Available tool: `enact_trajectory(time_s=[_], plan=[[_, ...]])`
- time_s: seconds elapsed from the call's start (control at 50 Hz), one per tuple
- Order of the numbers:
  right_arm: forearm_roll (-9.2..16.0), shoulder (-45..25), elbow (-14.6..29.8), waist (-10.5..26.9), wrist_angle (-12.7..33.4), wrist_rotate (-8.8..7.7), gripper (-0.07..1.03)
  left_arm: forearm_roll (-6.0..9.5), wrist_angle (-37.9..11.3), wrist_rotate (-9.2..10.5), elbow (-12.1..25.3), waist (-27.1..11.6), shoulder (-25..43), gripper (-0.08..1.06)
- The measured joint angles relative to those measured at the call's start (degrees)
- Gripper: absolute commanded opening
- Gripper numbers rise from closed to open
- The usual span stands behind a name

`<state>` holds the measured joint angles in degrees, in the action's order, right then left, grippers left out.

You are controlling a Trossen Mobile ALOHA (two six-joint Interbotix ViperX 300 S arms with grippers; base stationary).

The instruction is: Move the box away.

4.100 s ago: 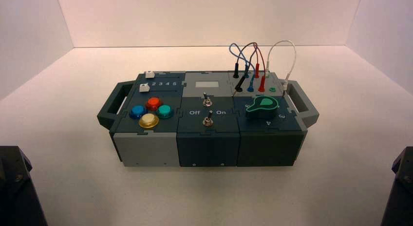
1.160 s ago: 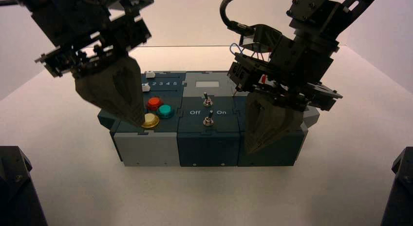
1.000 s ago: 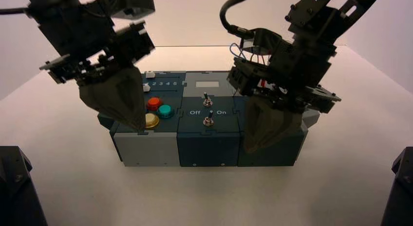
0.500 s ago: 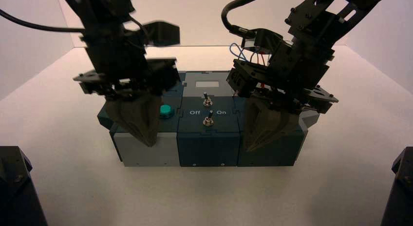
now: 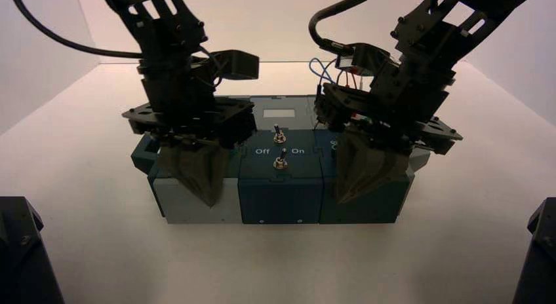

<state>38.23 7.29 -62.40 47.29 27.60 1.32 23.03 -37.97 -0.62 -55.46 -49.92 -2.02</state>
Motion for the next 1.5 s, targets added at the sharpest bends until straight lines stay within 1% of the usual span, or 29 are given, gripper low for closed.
enact_trajectory(time_s=[0.06,0.12,0.22,0.24,0.3,0.36,0.38,0.42,0.44,0.46,0.52,0.58,0.62,0.66,0.68,0.74,0.84,0.9,1.1,1.22,1.4,1.5], plan=[[-0.1,-0.5,0.2,-0.5,0.1,0.0,-0.02,-0.53,-0.2,0.0,0.4,0.4,0.0,-0.03],[-0.7,-1.5,0.8,-1.3,0.3,0.0,-0.02,-1.93,-0.3,0.0,1.1,2.2,0.0,-0.03],[-1.2,-3.2,1.9,-1.7,0.4,0.0,-0.02,-3.6,-0.4,0.0,1.5,4.2,0.0,-0.03],[-1.2,-3.3,1.9,-1.8,0.4,0.0,-0.02,-3.69,-0.4,0.0,1.5,4.4,0.0,-0.03],[-1.8,-4.4,2.8,-1.8,0.4,0.0,-0.02,-4.66,-0.4,0.0,1.6,5.4,0.0,-0.03],[-1.9,-5.0,3.3,-1.8,0.4,0.0,-0.02,-4.92,-0.4,0.0,1.6,6.0,0.0,-0.03],[-2.0,-5.5,3.8,-1.9,0.4,0.0,-0.02,-5.45,-0.4,0.0,1.8,6.6,0.1,-0.03],[-2.2,-6.0,4.1,-2.1,0.4,0.0,-0.02,-5.8,-0.4,0.0,1.8,7.1,0.2,-0.03],[-2.4,-6.6,4.7,-2.4,0.5,-0.09,-0.02,-6.24,-0.4,-0.09,2.1,7.7,0.3,-0.03],[-2.5,-6.6,4.7,-2.5,0.5,-0.09,-0.02,-6.24,-0.4,0.0,2.2,7.7,0.3,-0.03],[-3.1,-7.4,5.4,-3.4,0.8,-0.18,-0.02,-7.03,-0.4,0.0,2.7,8.5,0.5,-0.03],[-3.4,-7.5,5.5,-4.0,1.0,-0.18,-0.02,-7.21,-0.4,0.0,3.0,8.8,0.6,-0.03],[-4.5,-7.8,6.0,-5.5,1.3,-0.26,-0.02,-7.73,-0.4,0.0,3.6,9.1,1.0,-0.03],[-5.5,-7.8,6.2,-6.9,1.8,-0.26,-0.02,-8.0,-0.4,0.0,4.2,9.4,1.5,-0.03],[-5.5,-7.8,6.2,-6.9,1.8,-0.26,-0.02,-8.0,-0.4,0.0,4.4,9.4,1.6,-0.03],[-7.2,-7.9,6.8,-9.3,2.5,-0.26,-0.02,-8.53,-0.4,0.0,5.4,9.6,2.5,-0.03],[-8.8,-7.9,7.6,-11.3,3.3,-0.26,-0.02,-8.96,-0.4,0.0,6.5,9.7,3.7,-0.03],[-9.8,-8.0,8.6,-12.3,3.7,-0.26,-0.02,-9.49,-0.4,0.0,7.4,10.0,4.6,-0.03],[-11.2,-9.1,11.5,-12.8,4.0,-0.35,-0.02,-10.55,-0.4,0.0,9.4,11.2,6.4,-0.03],[-12.1,-11.0,14.1,-13.4,4.7,-0.35,-0.02,-11.34,-0.4,-0.35,11.1,13.2,7.6,-0.03],[-13.7,-13.4,16.7,-14.3,5.4,-0.44,-0.02,-11.6,-0.3,-1.05,12.7,15.7,8.2,-0.03],[-15.1,-14.8,18.3,-14.9,5.5,-0.44,-0.02,-11.69,-0.3,-1.41,13.8,17.1,8.2,-0.03]])
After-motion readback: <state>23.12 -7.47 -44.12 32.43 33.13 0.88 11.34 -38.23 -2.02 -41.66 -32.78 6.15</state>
